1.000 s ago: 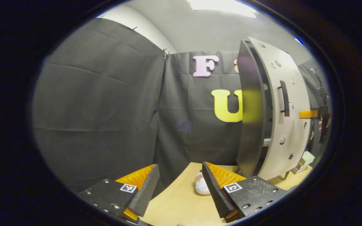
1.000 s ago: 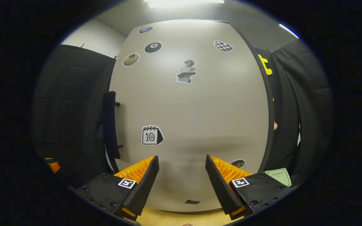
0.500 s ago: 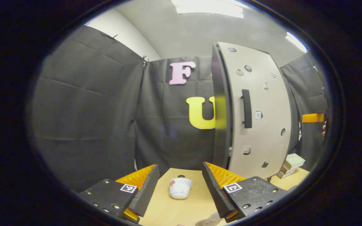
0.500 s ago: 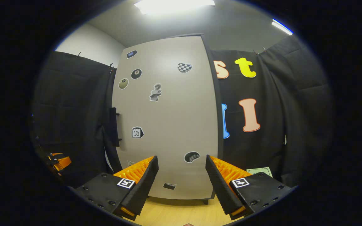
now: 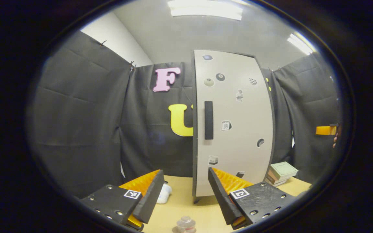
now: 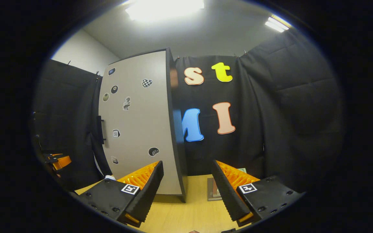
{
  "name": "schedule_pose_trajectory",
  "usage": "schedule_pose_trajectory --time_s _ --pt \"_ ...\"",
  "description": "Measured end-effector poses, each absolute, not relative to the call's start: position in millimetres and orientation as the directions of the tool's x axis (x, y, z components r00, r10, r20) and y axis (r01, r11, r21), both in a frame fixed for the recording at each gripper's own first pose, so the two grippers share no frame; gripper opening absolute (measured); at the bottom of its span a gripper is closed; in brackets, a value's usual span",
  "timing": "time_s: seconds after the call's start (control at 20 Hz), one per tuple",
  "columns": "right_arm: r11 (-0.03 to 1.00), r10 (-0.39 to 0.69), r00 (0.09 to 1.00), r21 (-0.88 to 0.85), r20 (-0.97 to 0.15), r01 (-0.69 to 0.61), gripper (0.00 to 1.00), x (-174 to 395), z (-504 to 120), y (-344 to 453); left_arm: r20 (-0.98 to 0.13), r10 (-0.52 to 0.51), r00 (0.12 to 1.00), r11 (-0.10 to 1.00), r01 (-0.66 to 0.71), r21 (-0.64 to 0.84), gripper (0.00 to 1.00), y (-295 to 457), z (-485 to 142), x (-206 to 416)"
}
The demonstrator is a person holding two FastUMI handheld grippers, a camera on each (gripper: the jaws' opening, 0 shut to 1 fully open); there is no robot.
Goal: Open the cabinet door with the right hand, grasp the bottle in the cabinet with the left hand and place it on the coaster, then close the cabinet door with the right hand.
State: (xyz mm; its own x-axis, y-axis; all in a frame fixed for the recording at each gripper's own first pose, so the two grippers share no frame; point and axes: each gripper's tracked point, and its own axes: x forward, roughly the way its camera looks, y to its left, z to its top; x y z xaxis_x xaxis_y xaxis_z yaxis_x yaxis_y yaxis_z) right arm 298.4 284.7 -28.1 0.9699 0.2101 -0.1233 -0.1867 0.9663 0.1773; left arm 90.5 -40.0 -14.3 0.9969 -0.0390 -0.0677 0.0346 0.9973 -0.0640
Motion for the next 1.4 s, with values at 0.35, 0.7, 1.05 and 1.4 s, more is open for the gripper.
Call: schedule_pose_trajectory --time_s 0.35,0.7,1.05,1.4 --pt "0.976 0.188 0.97 0.142 -0.152 -0.167 0.96 276 -58 251 -0.074 -0.023 0.997 0.999 0.019 -0.048 0.82 -69 3 49" --pt "0.975 0.184 0.977 0.148 -0.11 -0.167 0.96 260 -43 273 -0.051 -0.028 0.998 1.0 0.027 -0.008 0.82 -48 18 36" --pt "0.977 0.181 0.981 0.128 -0.075 -0.17 0.96 255 -28 305 -0.027 -0.031 0.999 0.999 0.032 0.021 0.84 -15 25 30" --pt "0.979 0.185 0.98 0.103 -0.077 -0.177 0.96 257 -24 323 -0.032 -0.039 0.999 0.999 0.039 0.005 0.82 -3 21 33"
